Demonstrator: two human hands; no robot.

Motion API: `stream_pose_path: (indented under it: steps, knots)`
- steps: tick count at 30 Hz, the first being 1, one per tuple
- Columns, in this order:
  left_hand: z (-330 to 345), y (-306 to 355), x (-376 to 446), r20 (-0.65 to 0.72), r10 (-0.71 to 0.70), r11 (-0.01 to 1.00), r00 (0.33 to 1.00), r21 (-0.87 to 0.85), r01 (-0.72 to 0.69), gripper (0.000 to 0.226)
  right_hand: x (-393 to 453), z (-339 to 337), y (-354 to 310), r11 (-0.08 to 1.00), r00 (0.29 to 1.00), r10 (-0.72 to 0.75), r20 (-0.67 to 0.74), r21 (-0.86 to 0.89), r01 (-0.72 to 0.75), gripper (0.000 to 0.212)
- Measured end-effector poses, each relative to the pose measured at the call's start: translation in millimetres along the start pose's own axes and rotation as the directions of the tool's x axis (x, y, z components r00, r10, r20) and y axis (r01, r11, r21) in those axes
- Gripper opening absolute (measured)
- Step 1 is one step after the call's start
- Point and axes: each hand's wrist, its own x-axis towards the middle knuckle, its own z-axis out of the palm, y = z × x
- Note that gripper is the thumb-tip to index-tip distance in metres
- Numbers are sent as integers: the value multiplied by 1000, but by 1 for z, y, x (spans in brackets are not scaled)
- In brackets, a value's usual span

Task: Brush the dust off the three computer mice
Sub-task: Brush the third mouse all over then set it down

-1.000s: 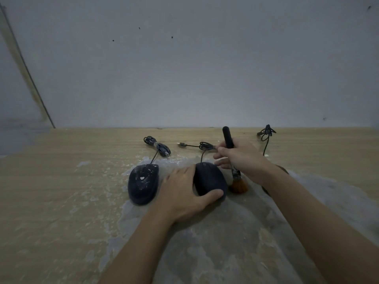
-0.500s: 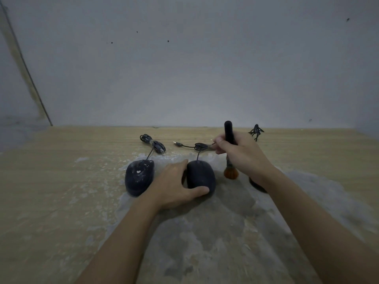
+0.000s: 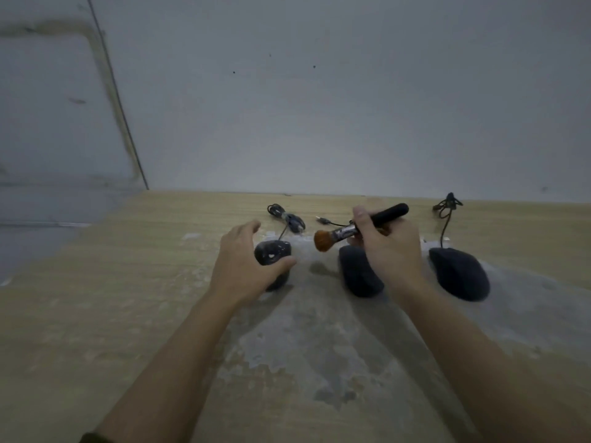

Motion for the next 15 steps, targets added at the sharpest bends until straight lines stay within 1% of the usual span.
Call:
stream_pose_path:
  steps: [3,5,8,10,12,14,15]
  knots:
    - [6,-10,-11,74,-147,989,986,10,147,107,-4,16,9,996,995,60,-85,66,-55,23]
    - [13,-10,-17,85,-193,981,978,7,193,117,-4,22,13,990,984,104,-143,109,-89,27]
    - [21,-11,-12,74,-192,978,979,104,183,114,-2,31,20,965,968,178,-177,226,-137,30]
    - [23,-13,-9,49,-175,979,983,112,169,106,-2,34,22,932,965,223,-136,319,-171,28]
    - [23,-15,-8,15,-165,983,986,87,163,101,-2,34,21,923,970,227,-87,336,-186,19]
    - [23,-19,-9,-15,-157,986,988,52,157,97,-1,31,18,934,981,190,-48,316,-166,4]
    - [22,-20,-9,-28,-151,988,988,33,151,96,0,30,15,948,987,159,-37,284,-142,8]
